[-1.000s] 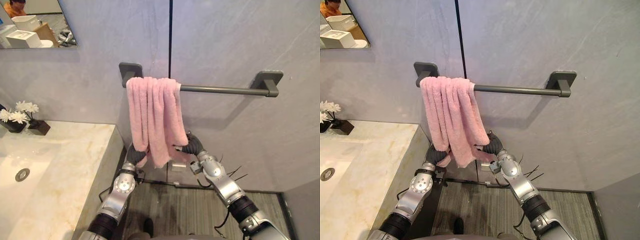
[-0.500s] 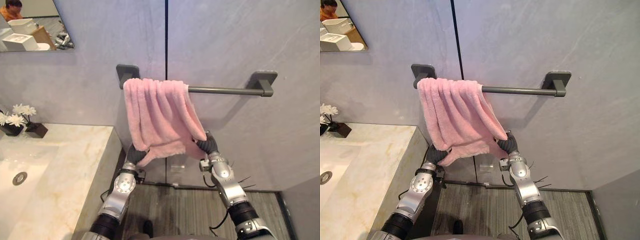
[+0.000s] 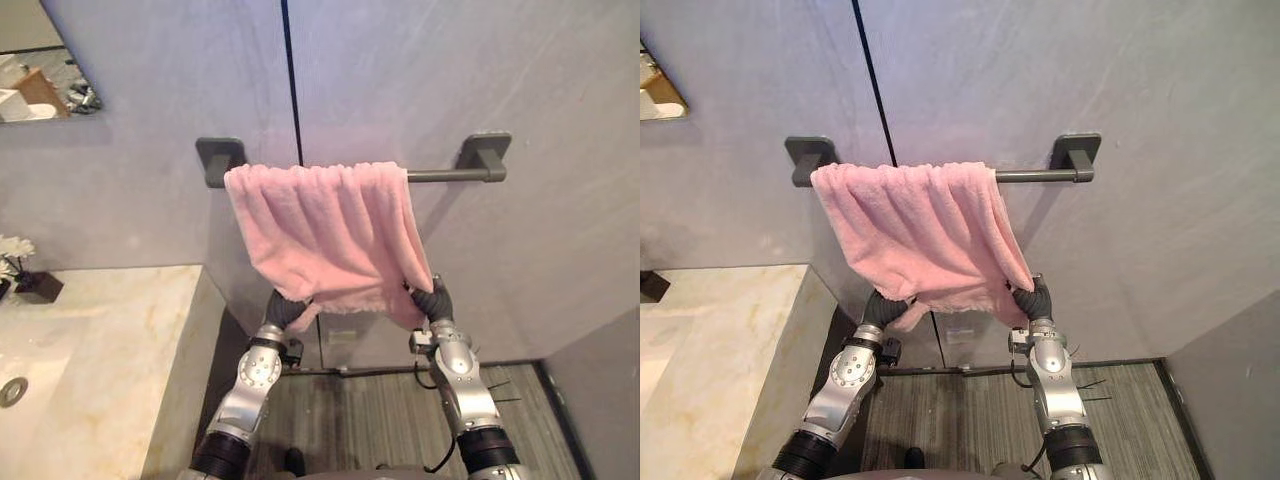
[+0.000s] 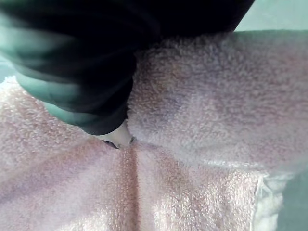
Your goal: Organize washtable
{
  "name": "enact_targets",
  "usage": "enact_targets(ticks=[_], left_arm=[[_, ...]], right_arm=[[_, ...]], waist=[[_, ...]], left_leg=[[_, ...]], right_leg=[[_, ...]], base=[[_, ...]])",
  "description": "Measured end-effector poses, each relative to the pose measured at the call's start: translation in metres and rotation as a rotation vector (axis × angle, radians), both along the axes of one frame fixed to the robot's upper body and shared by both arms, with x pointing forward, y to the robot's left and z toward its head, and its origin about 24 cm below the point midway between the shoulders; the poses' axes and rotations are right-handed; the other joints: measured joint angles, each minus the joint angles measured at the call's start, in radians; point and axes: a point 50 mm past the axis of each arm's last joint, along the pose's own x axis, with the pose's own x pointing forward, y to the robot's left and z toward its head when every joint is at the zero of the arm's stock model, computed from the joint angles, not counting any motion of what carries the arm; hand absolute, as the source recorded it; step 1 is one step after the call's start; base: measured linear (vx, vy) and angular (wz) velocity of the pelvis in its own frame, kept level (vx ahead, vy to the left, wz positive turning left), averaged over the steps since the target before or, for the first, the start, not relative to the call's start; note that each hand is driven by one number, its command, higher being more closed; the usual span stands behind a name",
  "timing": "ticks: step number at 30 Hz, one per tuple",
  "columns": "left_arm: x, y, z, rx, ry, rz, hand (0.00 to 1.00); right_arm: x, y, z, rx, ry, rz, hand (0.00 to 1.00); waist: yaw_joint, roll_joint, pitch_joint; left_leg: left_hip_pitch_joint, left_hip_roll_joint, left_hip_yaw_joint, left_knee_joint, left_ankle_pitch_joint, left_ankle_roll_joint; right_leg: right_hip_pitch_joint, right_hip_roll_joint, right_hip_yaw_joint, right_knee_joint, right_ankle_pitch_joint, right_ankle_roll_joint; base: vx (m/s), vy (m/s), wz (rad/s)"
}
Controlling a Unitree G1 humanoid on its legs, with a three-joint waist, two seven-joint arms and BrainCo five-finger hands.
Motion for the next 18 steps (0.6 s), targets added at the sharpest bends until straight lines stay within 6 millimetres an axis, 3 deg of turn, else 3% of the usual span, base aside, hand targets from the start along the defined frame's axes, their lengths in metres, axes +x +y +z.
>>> enact_targets(ticks=[11, 18], left_arm=[[-0.004, -0.002, -0.006, -0.009, 0.029, -0.004, 1.00], [-0.008, 0.007, -0.025, 0.004, 0.109, 0.034, 1.00]], right_arm=[[0.001, 0.001, -0.010, 0.068, 0.036, -0.035, 1.00], [0.009, 0.014, -0.023, 0.113, 0.084, -0.021, 1.00]], waist=[[-0.007, 0.017, 0.010], [-0.008, 0.026, 0.012]], left_leg=[[0.011, -0.001, 0.002, -0.002, -0.003, -0.001], [0.017, -0.001, 0.001, -0.003, -0.007, -0.007]], right_leg=[[0.018, 0.000, 0.000, -0.009, 0.000, 0.000], [0.020, 0.000, 0.000, -0.010, 0.000, 0.000]], base=[[-0.01, -0.004, 0.00], [-0.04, -0.011, 0.00]])
